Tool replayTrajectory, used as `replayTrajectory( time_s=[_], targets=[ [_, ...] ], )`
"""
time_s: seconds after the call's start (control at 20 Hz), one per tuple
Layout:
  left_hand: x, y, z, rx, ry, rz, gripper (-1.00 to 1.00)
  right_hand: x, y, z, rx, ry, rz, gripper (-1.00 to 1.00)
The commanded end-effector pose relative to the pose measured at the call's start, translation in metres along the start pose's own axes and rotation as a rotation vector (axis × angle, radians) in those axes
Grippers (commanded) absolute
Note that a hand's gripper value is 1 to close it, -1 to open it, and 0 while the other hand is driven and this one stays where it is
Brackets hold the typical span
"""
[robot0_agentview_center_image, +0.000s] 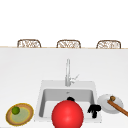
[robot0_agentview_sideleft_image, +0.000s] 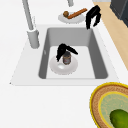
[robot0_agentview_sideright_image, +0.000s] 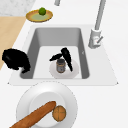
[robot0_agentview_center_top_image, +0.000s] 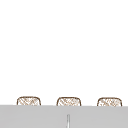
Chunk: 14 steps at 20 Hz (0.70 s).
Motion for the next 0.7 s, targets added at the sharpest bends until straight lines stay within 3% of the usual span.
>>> replayTrajectory(
  time_s=[0.0, 0.15, 0.3, 0.5, 0.65],
  targets=[
    [0.003, -0.007, -0.010, 0.015, 0.031, -0.029, -1.00, 0.000, 0.000, 0.000, 0.000, 0.000, 0.000, 0.00],
    [-0.008, -0.007, 0.001, 0.015, 0.006, -0.004, -1.00, 0.000, 0.000, 0.000, 0.000, 0.000, 0.000, 0.00],
    [-0.018, -0.004, 0.011, 0.033, 0.011, -0.010, -1.00, 0.000, 0.000, 0.000, 0.000, 0.000, 0.000, 0.00],
    [-0.025, -0.005, 0.022, 0.032, 0.008, -0.006, -1.00, 0.000, 0.000, 0.000, 0.000, 0.000, 0.000, 0.00],
    [-0.032, -0.007, 0.011, 0.044, 0.032, 0.012, -1.00, 0.000, 0.000, 0.000, 0.000, 0.000, 0.000, 0.00]
  ],
)
